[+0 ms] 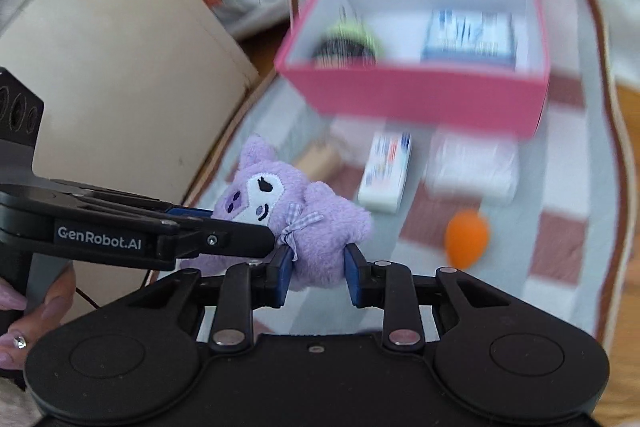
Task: Organize objects
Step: 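Carry the plush toy into the pink box and open the left gripper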
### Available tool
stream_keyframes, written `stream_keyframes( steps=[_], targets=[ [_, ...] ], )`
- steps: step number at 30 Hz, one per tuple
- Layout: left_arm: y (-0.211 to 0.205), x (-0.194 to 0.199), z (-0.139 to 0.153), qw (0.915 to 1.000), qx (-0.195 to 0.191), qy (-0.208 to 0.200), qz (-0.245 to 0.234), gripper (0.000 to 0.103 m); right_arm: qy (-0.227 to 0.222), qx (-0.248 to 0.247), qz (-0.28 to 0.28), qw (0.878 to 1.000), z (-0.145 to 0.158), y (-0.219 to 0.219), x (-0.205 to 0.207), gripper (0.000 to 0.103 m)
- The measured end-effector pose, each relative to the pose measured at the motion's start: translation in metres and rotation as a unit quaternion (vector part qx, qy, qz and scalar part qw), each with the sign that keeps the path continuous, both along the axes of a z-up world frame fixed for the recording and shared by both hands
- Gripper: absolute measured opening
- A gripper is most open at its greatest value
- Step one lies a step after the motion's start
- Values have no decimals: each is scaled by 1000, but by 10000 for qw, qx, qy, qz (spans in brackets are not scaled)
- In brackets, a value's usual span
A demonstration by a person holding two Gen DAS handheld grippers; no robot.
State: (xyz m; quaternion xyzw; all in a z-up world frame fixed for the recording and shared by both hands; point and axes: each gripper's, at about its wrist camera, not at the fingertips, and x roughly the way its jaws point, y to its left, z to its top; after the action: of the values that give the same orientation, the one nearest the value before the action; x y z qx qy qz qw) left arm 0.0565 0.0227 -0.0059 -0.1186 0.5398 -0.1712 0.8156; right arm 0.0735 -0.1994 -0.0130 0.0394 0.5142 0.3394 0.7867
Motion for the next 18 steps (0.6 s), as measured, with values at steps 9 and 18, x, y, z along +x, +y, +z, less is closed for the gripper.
stream_keyframes(
  steps=[9, 18],
  targets=[
    [-26, 35, 84, 9960, 132, -826, -300, 39, -1078, 25, -45, 9942, 86, -19, 23, 33],
    [-49, 145, 59, 9985, 118, -454, -287, 39, -1016, -451, -238, 9935, 78, -6, 110, 33]
  ],
)
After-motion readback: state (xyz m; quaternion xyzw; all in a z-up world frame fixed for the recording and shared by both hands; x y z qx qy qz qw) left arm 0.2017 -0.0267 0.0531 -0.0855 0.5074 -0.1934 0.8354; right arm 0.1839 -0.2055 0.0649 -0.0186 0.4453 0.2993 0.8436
